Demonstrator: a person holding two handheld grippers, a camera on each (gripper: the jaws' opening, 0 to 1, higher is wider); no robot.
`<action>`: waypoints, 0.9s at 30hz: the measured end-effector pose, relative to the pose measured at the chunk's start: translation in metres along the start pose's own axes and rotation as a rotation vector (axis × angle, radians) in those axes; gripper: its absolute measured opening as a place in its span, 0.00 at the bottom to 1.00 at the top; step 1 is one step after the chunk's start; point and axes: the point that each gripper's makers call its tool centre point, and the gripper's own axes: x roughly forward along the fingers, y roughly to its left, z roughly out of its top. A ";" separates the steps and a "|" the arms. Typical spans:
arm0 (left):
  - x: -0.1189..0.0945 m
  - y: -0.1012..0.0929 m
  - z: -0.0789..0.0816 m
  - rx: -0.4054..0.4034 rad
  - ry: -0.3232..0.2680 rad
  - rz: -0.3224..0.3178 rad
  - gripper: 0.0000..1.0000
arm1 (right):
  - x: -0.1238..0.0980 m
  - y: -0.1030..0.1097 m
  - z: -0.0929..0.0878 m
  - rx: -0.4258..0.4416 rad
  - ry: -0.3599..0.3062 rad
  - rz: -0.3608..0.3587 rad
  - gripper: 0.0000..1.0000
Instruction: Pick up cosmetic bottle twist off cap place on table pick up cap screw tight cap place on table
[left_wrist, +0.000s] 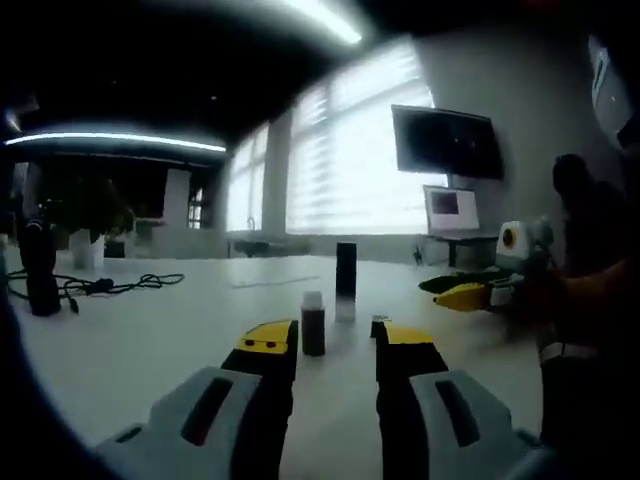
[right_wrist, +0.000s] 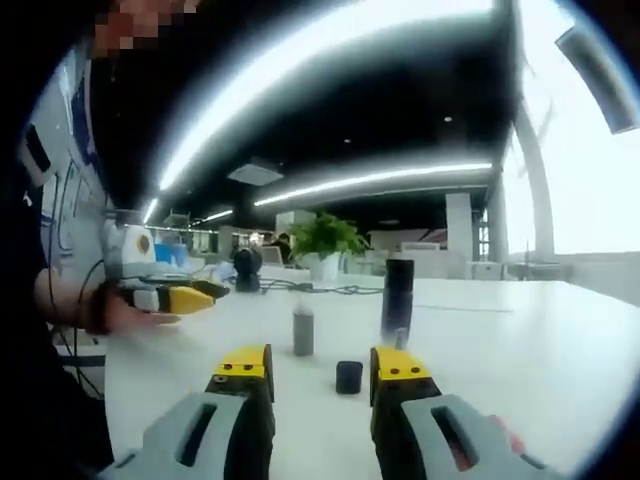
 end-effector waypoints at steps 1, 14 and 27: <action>0.000 0.000 -0.001 0.003 0.005 0.000 0.22 | 0.000 0.000 0.000 -0.001 0.000 -0.001 0.31; 0.012 0.002 -0.007 0.008 0.056 0.036 0.22 | 0.001 -0.004 0.000 -0.009 -0.001 -0.007 0.30; 0.046 0.012 -0.022 -0.012 0.122 0.083 0.22 | 0.002 -0.009 0.000 0.005 -0.006 -0.029 0.27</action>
